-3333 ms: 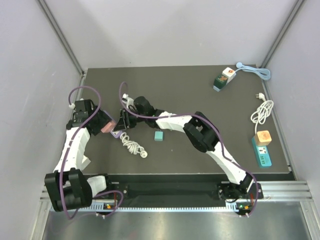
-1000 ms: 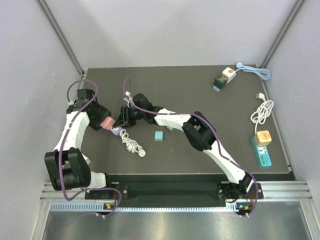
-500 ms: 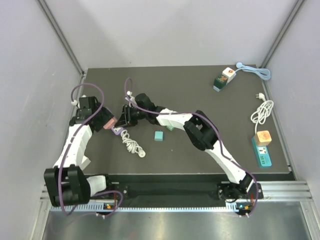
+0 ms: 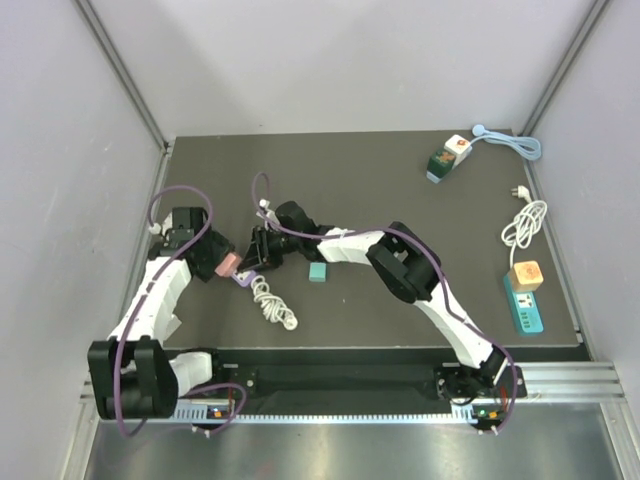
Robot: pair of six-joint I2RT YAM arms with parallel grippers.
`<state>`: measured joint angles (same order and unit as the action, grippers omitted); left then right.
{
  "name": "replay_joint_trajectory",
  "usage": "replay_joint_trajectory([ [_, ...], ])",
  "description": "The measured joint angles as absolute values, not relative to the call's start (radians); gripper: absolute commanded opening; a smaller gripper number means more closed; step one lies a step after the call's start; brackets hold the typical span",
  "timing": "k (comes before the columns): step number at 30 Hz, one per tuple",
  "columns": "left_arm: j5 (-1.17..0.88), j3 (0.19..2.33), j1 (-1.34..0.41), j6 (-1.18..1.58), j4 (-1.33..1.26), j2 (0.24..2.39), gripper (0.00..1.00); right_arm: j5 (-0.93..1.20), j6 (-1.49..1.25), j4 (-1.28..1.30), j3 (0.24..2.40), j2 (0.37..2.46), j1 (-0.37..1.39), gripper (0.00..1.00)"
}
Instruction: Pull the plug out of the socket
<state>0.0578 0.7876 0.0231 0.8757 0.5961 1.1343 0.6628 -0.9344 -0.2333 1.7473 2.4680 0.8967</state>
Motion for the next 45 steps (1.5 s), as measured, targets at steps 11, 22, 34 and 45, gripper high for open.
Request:
replay_joint_trajectory([
  [11,0.068,1.131,0.022,0.89,0.754,1.494,0.0,0.352,-0.862,-0.033,1.826,2.417,0.925,0.0],
  [22,-0.245,0.883,0.006,0.78,0.374,1.215,0.0,0.476,-1.021,-0.456,1.547,2.419,0.839,0.0],
  [34,-0.148,0.912,-0.009,0.716,0.456,1.035,0.0,0.522,-1.015,-0.464,1.62,2.465,0.853,0.0],
  [45,-0.094,1.102,-0.008,0.654,0.556,0.944,0.0,0.522,-1.067,-0.245,2.162,2.747,0.951,0.12],
])
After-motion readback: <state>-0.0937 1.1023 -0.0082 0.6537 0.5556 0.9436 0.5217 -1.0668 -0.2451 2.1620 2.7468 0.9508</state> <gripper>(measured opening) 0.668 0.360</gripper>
